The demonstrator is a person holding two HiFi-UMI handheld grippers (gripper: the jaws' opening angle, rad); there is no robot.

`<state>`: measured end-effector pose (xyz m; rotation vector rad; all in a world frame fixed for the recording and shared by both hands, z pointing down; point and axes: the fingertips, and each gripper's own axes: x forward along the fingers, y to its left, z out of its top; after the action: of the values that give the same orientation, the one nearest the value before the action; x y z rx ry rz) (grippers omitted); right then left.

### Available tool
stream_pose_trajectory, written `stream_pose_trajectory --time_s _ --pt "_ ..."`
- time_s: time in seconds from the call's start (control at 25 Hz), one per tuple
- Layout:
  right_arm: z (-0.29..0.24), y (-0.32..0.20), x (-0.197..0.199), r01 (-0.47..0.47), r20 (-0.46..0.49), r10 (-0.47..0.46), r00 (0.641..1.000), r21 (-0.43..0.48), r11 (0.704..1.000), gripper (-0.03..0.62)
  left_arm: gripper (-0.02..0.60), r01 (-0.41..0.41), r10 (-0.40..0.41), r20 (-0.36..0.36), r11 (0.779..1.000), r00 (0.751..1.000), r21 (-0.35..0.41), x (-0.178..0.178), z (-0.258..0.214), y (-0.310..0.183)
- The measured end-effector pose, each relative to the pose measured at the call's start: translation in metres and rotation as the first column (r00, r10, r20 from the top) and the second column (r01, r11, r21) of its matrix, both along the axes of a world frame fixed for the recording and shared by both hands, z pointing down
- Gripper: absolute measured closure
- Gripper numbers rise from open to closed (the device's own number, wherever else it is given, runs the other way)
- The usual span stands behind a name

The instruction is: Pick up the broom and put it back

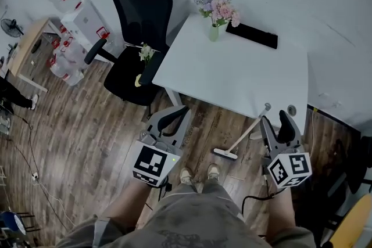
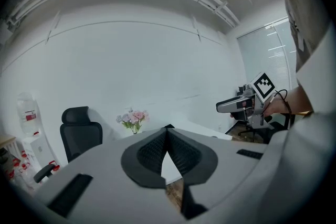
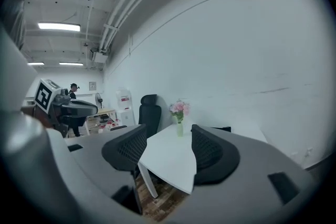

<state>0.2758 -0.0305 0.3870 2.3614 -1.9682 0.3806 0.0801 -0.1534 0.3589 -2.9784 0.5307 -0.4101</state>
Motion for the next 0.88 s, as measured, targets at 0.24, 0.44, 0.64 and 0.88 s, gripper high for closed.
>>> stream_pose_trajectory --time_s 0.24,0.44,0.64,0.88 --pt "0.051 0.001 0.047 -0.094 -0.026 0.092 0.995 -0.066 0.993 0.326 0.565 -0.047 0.049 0.037 0.998 0.998 -0.051 0.046 0.032 -0.002" --pt "0.111 -0.002 0.069 -0.121 0.019 0.125 0.992 -0.14 0.983 0.324 0.565 -0.061 0.07 0.081 0.992 0.994 -0.111 0.074 0.073 -0.003" --pt "0.168 -0.003 0.086 -0.13 0.069 0.146 0.987 -0.203 0.971 0.325 0.565 -0.066 0.086 0.131 0.987 0.988 -0.146 0.093 0.11 -0.001" --pt "0.23 -0.006 0.103 -0.141 0.135 0.182 0.974 -0.267 0.953 0.326 0.565 -0.056 0.096 0.198 0.979 0.976 -0.198 0.1 0.156 0.002"
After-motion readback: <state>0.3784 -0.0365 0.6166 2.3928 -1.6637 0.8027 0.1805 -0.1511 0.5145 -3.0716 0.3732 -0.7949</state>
